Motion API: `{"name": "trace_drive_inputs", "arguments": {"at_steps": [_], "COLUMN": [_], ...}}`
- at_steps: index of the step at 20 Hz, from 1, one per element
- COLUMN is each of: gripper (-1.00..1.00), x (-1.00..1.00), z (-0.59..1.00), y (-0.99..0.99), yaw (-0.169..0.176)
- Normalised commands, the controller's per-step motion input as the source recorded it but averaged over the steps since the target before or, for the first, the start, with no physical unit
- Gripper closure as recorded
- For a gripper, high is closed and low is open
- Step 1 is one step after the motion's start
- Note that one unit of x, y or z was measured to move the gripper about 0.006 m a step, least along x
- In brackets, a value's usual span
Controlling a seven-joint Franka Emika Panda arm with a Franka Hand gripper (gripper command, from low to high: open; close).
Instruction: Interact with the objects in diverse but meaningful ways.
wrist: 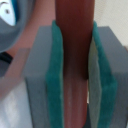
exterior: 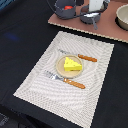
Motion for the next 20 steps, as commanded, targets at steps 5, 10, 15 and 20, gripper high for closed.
{"name": "trace_drive_inputs", "arguments": {"at_steps": [5,10,15,20], "gripper": [1.0,1.0,1.0,1.0], "x": [-0.25,0.26,0.21,0.31], "z": [-0.12,-0.13,-0.24,-0.2], "y": [0.92,0.36,0.17,0.05], "yaw": [0.0,0.0,0.0,0.0]}}
